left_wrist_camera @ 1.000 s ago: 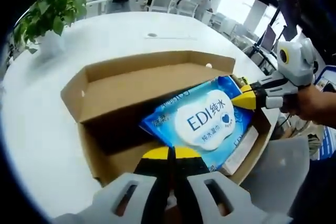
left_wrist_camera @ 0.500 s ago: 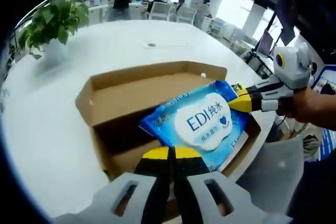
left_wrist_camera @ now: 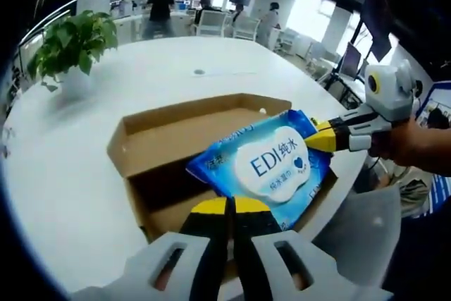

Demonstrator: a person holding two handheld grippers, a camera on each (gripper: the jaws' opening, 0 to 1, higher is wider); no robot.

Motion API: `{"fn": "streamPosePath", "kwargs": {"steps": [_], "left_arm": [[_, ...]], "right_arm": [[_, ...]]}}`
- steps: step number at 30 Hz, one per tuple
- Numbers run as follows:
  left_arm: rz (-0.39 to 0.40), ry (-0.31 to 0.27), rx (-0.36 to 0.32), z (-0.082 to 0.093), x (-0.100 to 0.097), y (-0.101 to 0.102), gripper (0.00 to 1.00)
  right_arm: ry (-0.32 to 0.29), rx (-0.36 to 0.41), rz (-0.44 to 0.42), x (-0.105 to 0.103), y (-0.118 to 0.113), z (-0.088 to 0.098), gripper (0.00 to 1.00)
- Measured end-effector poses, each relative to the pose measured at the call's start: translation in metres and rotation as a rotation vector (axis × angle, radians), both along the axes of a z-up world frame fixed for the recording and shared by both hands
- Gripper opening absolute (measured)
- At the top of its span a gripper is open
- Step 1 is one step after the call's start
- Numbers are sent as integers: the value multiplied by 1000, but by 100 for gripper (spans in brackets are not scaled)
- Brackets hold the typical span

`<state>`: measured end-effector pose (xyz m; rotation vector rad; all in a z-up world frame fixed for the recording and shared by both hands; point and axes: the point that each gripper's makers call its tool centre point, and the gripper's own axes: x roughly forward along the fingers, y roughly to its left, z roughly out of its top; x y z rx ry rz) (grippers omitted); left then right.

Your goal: Operate the shoe box by opening the lid, removing the specified soft item, and placing it in the target area until the item is outside and the box remains undamaged.

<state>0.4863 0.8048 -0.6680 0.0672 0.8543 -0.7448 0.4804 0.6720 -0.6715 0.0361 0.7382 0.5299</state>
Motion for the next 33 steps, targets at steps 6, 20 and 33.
{"fn": "streamPosePath", "kwargs": {"steps": [6,20,33], "left_arm": [[-10,-6,-2,5,-4,-8,0],[-39,-18,-14,11,-8,-40,0],[-91,-3,-16,5,-11,-79,0]], "right_arm": [[-9,-4,-3,-5,-8,5,0],[-19,-6,-40,-13,-41,11,0],[-7,-9,-88,-20,-78,6,0]]}}
